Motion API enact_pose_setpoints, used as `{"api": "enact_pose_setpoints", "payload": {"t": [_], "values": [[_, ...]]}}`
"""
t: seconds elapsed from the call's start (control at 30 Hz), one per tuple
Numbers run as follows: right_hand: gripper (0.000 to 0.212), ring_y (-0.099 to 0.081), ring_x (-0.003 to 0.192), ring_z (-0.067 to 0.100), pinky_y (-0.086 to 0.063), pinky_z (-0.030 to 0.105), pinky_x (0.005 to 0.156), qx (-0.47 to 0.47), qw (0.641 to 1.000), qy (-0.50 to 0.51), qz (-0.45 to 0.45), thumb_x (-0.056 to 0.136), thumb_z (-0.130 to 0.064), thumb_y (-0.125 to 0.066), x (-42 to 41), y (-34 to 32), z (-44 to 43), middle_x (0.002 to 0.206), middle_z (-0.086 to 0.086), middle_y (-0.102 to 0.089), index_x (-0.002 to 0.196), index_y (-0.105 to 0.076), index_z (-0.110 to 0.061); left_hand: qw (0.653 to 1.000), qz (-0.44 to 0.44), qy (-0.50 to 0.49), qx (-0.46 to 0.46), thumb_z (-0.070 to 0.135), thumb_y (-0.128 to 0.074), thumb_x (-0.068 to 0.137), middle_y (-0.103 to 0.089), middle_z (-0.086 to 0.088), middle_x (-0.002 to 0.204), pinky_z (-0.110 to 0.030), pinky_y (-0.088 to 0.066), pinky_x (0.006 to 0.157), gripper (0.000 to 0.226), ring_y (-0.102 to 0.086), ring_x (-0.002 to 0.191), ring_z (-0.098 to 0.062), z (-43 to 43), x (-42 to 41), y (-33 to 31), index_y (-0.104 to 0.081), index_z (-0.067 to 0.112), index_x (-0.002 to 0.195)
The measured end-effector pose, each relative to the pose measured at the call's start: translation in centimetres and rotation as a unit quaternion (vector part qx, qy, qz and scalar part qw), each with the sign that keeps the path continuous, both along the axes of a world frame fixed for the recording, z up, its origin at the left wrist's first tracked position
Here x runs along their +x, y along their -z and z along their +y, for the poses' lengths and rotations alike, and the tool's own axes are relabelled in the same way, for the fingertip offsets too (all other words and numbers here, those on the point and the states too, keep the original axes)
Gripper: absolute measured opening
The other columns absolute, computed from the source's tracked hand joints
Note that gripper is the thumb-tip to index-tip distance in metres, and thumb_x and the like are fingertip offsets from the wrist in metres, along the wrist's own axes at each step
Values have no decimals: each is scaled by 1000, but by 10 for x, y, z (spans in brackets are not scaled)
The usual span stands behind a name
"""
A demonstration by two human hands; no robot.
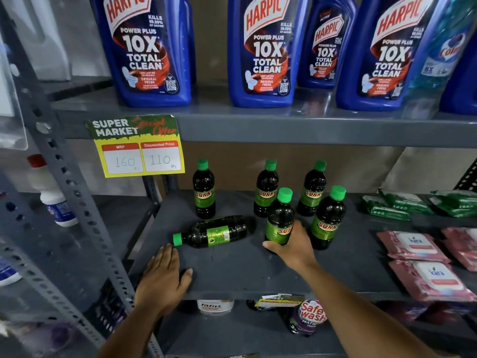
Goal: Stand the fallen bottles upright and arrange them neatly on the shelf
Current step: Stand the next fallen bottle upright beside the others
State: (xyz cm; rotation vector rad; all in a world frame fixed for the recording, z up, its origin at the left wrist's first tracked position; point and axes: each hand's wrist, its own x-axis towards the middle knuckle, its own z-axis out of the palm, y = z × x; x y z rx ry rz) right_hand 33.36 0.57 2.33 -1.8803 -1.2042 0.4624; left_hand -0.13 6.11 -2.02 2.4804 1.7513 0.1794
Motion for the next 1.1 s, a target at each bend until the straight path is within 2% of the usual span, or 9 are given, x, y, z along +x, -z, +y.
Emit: {"api": "enact_pose_setpoints", "payload": {"t": [0.07, 0.13, 0.3, 0.57, 0.73, 0.8, 0.87, 0.97, 1.1], "values": [[88, -47, 103, 14, -48, 39, 88, 0, 999, 32, -27, 50, -55, -86, -3, 1, -1, 112, -1, -49, 119, -44, -19, 1000, -1, 1, -2, 60, -15, 91, 0, -9, 162, -36, 0, 120, 79, 3, 148, -20, -1, 0, 0, -1, 8, 150], [82, -50, 109, 16, -47, 41, 91, 13, 1000, 4, 6, 57, -48, -84, -6, 3, 0, 115, 2, -51, 122, -42, -18, 1000, 0, -2, -1, 59, -16, 92, -1, -10, 162, -36, -1, 120, 79, 2, 148, -20, -2, 1, -1, -2, 8, 150], [69, -56, 95, 10, -40, 17, 67, -10, 998, -30, 54, 65, -36, -85, -4, 3, 0, 99, -19, -54, 115, -38, -31, 1000, 4, -1, 4, 59, -16, 92, -2, -10, 162, -36, -1, 120, 78, 2, 148, -21, -1, 1, -3, -3, 8, 150], [74, -58, 96, 13, -43, 27, 77, -23, 998, -20, 50, 58, -40, -89, -2, 2, 2, 101, -13, -57, 113, -41, -30, 1000, 1, -1, 0, 59, -14, 92, 0, -10, 162, -36, 0, 120, 78, 3, 148, -20, -2, 2, -2, -2, 8, 150], [90, -54, 118, 19, -45, 33, 89, -12, 998, -28, 47, 56, -40, -91, -7, -4, -3, 118, -6, -56, 127, -38, -23, 1000, -3, -3, -3, 60, -13, 91, 0, -10, 162, -36, 0, 120, 79, 2, 148, -20, -3, 1, -3, -2, 8, 149], [107, -44, 124, 21, -41, 42, 100, 47, 998, 30, -26, 51, -48, -91, -19, -3, -14, 130, 2, -49, 136, -34, -19, 1000, -1, -7, 2, 60, -10, 89, -3, -11, 161, -36, -1, 120, 81, 0, 148, -21, -3, 2, -3, -4, 7, 149], [99, -40, 114, 25, -39, 46, 94, 128, 978, 79, -144, 51, -57, -87, -39, 6, -29, 121, 12, -49, 127, -42, -12, 1000, -7, -12, 9, 62, -6, 85, -7, -12, 161, -36, -3, 120, 85, -3, 148, -22, -4, 2, -4, -7, 6, 149], [70, -42, 101, 21, -40, 40, 83, 222, 928, -74, -290, 64, -55, -79, -77, 16, -41, 107, 9, -51, 115, -50, -16, 1000, -7, -9, 20, 64, 3, 78, -10, -12, 161, -36, -5, 120, 93, -6, 148, -23, -6, 4, -5, -10, 6, 149], [63, -46, 117, 26, -44, 41, 97, 116, 903, -223, -347, 78, -39, -69, -110, 2, -15, 130, 5, -43, 133, -44, -20, 1000, -5, -7, 14, 65, 9, 75, -4, -11, 161, -35, -2, 120, 96, 0, 148, -21, -7, 3, -8, -5, 7, 149]]}}
